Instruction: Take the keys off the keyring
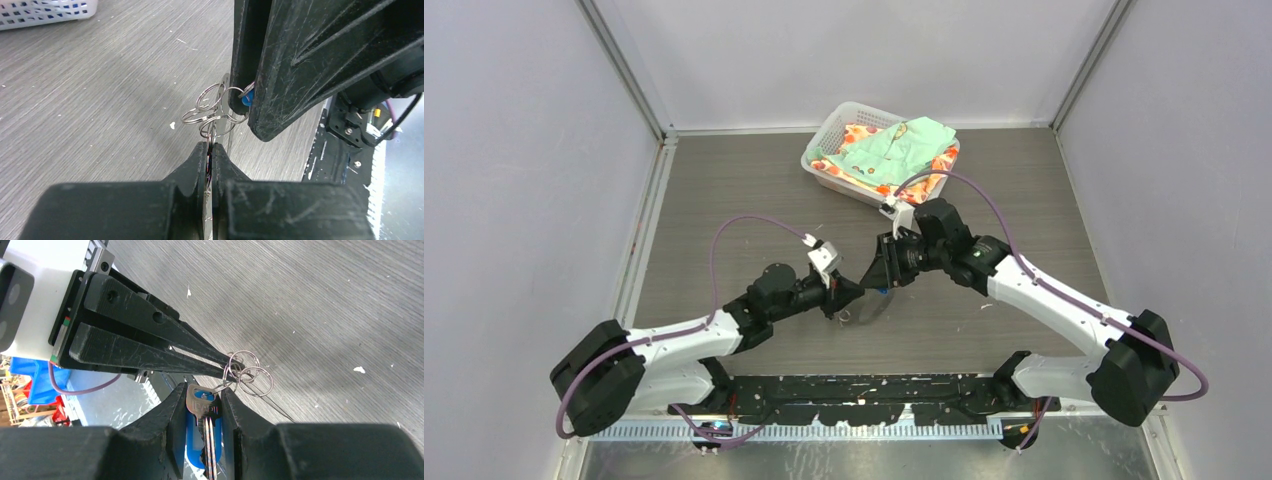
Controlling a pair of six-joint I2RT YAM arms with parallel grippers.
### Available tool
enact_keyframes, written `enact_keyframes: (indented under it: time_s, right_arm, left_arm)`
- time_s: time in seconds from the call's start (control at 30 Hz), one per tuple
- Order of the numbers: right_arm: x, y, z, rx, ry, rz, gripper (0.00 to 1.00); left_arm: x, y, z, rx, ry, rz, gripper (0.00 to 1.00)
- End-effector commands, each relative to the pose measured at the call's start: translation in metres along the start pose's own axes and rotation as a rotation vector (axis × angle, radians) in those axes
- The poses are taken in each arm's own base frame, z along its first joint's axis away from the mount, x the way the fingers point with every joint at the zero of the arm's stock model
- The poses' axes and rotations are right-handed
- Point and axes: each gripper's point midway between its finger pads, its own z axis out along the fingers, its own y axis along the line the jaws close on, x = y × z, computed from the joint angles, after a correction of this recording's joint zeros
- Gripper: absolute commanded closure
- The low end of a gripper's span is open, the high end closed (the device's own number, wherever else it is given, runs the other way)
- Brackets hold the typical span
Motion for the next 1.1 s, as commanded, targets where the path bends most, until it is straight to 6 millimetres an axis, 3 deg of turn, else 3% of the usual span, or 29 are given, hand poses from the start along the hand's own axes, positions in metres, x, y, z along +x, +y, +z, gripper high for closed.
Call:
enact_keyframes:
  time_s: [0.0,0.17,0.27,0.37,0.47,0.77,1.07]
  right_arm:
    - [-0.027,0.02,-0.008,-0.036,-0.05,-0.02,0.99]
    - [-0.025,0.036,-0.014,-0.114,-0.031,-0.048,0.99]
    - [-0.02,0.038,-0.015,-0.128,-0.005,-0.07,0.99]
    - [-0.015,0.041,-0.014,-0.157,0.022,-0.079,0.99]
    - [-0.012,0.038,-0.013,-0.155,0.025,-0.09,0.99]
    - [-0.006,0.035,-0.011,-0.167,0.04,-0.106,0.99]
    - [-0.008,0.037,-0.013,-0.165,0.038,-0.111,0.99]
  left_arm:
    - [0.012,-0.008,-0.006,0.085,0.026,-0.053,1.0]
    - [0.012,0.001,-0.004,0.074,0.016,-0.119,0.99]
    - [0.005,0.004,-0.004,0.064,-0.031,-0.166,0.88]
    - [-0.002,0.001,-0.005,0.077,-0.064,-0.173,0.65]
    - [-0.005,0.003,-0.01,0.059,-0.082,-0.165,0.58]
    - [-0.027,0.008,-0.029,0.003,-0.189,-0.097,0.61]
    - [-0.052,-0.004,-0.04,0.063,-0.294,0.052,0.67]
